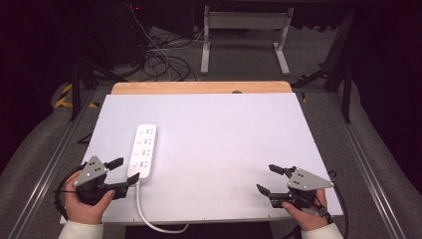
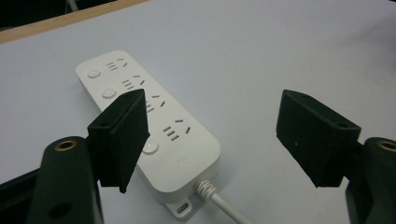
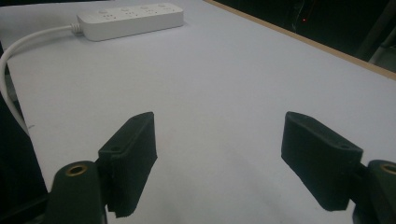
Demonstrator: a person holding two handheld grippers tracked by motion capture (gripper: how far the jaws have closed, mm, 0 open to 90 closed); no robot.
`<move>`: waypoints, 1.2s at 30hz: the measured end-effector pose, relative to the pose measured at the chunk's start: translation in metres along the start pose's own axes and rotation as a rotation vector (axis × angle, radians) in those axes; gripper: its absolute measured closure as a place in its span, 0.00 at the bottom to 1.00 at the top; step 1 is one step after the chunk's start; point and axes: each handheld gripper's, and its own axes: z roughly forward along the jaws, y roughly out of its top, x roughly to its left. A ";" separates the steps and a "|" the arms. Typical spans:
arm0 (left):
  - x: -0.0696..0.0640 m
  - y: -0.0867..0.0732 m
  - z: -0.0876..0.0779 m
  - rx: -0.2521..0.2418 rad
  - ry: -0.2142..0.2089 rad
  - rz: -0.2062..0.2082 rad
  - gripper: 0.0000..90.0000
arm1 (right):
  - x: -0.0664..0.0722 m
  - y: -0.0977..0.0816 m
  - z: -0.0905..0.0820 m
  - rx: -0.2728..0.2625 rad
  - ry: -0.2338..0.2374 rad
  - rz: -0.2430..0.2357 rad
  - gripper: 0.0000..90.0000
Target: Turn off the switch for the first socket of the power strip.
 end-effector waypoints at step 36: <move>0.013 0.027 0.017 0.083 -0.040 0.015 0.58 | 0.000 -0.001 0.002 0.005 0.009 0.002 0.30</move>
